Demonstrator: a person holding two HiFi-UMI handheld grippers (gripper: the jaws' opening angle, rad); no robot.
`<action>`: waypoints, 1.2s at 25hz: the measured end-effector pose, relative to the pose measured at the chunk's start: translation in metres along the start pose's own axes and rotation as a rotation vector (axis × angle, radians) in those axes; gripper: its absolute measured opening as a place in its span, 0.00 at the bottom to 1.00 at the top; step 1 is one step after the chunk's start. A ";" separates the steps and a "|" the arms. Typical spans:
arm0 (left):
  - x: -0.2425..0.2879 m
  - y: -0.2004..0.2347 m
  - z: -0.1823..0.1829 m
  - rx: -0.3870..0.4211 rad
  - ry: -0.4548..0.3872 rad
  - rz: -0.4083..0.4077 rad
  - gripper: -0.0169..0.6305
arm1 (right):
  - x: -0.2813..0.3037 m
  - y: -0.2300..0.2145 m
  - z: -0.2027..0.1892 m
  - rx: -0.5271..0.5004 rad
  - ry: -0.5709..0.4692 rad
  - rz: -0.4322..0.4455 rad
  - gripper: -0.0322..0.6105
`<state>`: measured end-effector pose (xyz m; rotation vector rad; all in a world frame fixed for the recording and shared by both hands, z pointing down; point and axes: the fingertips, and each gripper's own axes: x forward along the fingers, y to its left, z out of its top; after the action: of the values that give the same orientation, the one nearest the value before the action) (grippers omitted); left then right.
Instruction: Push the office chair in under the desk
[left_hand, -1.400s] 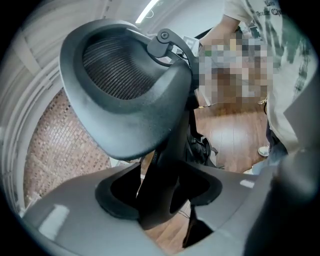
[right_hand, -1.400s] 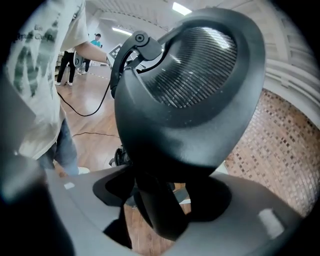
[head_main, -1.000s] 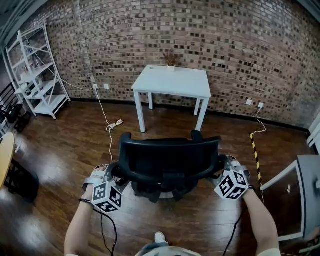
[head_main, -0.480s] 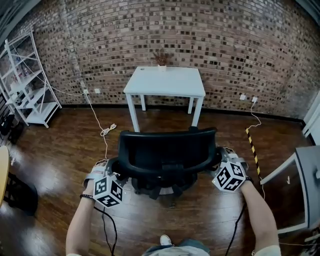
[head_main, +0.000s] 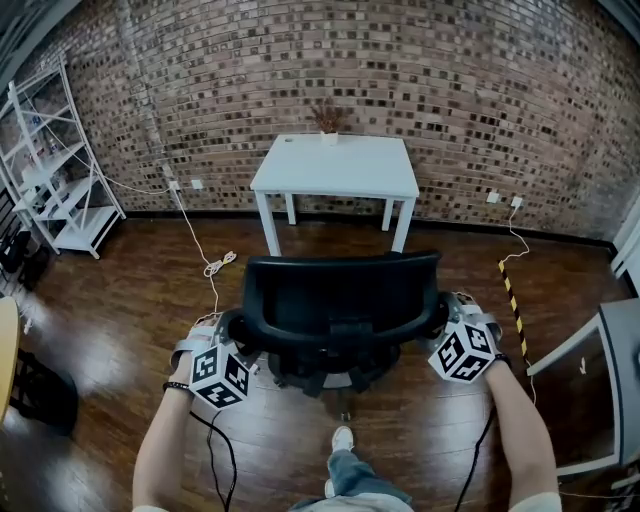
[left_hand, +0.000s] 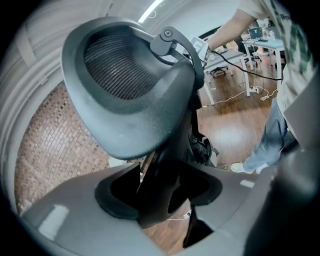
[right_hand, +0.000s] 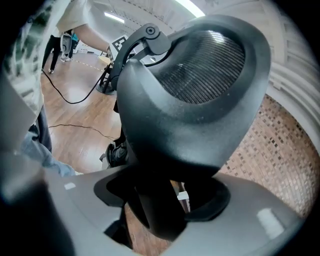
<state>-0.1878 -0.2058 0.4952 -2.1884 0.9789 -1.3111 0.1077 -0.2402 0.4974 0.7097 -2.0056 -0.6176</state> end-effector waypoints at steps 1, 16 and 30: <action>0.003 0.004 0.000 0.002 -0.002 -0.001 0.44 | 0.003 -0.004 -0.001 -0.002 0.002 -0.004 0.53; 0.077 0.073 -0.016 0.003 0.017 -0.039 0.44 | 0.073 -0.057 -0.005 -0.025 0.023 -0.066 0.49; 0.160 0.147 -0.016 -0.029 0.058 -0.053 0.45 | 0.147 -0.136 -0.021 -0.033 0.026 -0.081 0.49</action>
<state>-0.2043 -0.4224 0.5023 -2.2234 0.9737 -1.4005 0.0948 -0.4413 0.5035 0.7781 -1.9458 -0.6837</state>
